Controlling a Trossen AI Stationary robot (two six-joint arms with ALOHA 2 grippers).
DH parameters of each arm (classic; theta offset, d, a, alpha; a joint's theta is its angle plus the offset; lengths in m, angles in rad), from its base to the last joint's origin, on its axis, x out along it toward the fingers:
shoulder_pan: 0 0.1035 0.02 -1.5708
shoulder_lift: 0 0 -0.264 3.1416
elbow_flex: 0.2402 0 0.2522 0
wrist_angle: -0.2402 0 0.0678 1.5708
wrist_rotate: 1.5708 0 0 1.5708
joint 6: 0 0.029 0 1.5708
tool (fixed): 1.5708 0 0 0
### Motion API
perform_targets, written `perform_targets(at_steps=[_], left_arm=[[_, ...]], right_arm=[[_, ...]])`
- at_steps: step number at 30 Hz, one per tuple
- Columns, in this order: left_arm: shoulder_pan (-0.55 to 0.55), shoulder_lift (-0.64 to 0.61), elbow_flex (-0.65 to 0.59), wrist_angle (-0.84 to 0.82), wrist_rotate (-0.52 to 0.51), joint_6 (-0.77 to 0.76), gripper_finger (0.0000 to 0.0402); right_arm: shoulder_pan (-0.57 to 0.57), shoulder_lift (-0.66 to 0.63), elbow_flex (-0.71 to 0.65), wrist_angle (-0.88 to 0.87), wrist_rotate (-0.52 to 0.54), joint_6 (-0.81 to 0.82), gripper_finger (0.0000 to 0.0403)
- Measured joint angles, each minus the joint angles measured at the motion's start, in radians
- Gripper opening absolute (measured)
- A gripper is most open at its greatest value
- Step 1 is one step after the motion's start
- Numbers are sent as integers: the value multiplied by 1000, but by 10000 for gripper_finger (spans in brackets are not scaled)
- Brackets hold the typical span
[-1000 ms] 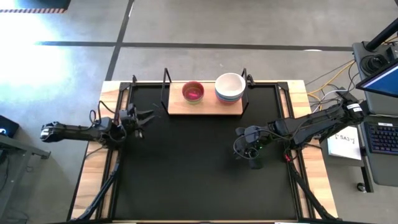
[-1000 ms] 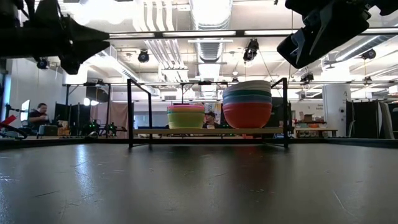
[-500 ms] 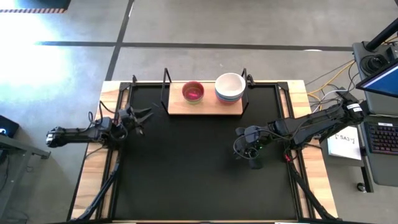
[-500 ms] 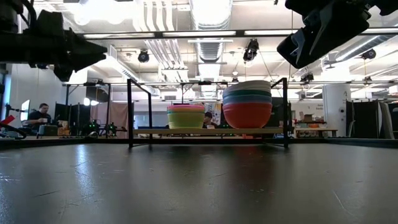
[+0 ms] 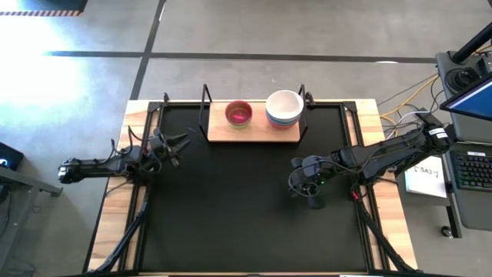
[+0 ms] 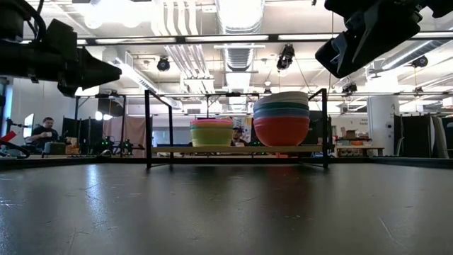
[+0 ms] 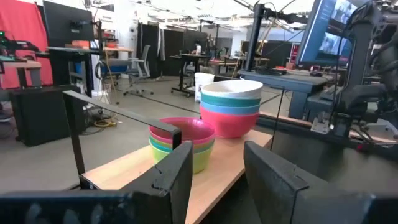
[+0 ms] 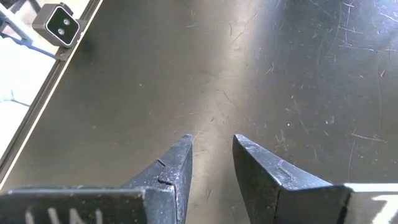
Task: Place and stack bowls onto a shelf
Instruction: Return to Home Position
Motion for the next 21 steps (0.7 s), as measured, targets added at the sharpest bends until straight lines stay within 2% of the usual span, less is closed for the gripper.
perform_targets(at_steps=[21], left_arm=[[0,12,8,-6,2,0,126]], right_arm=[[0,0,0,0,0,1,105]])
